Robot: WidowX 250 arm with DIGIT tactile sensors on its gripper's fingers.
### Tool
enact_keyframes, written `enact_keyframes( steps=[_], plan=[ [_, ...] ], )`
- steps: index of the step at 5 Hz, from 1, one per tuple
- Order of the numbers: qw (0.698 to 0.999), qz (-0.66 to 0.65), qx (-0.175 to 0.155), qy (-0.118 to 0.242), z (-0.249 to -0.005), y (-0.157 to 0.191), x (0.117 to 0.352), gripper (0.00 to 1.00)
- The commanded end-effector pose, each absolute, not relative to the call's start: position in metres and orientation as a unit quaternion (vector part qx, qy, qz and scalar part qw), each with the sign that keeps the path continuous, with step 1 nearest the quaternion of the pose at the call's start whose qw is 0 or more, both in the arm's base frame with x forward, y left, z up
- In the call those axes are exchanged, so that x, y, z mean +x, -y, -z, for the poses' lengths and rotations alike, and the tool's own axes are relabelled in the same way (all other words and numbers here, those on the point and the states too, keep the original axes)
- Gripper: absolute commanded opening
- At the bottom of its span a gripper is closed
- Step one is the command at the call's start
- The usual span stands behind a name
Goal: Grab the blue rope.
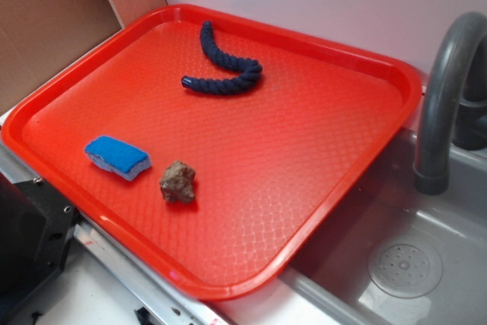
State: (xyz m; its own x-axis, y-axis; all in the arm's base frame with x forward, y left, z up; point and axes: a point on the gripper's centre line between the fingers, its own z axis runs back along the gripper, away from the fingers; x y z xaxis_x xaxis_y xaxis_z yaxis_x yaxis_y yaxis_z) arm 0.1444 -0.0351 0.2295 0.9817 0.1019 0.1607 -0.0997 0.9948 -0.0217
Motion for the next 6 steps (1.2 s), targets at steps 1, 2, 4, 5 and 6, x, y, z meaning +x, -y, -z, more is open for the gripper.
enact_keyframes(
  steps=[1, 2, 4, 5, 6],
  plan=[
    [0.971, -0.191, 0.002, 0.141, -0.204, 0.043, 0.191, 1.0],
    [0.938, -0.293, 0.044, 0.18, -0.176, 0.029, 0.219, 1.0],
    [0.904, -0.371, 0.062, 0.203, -0.123, 0.008, 0.265, 1.0],
    [0.897, -0.386, 0.07, 0.202, -0.098, -0.009, 0.285, 1.0],
    [0.892, -0.394, 0.073, 0.21, -0.084, -0.022, 0.297, 1.0]
  ],
)
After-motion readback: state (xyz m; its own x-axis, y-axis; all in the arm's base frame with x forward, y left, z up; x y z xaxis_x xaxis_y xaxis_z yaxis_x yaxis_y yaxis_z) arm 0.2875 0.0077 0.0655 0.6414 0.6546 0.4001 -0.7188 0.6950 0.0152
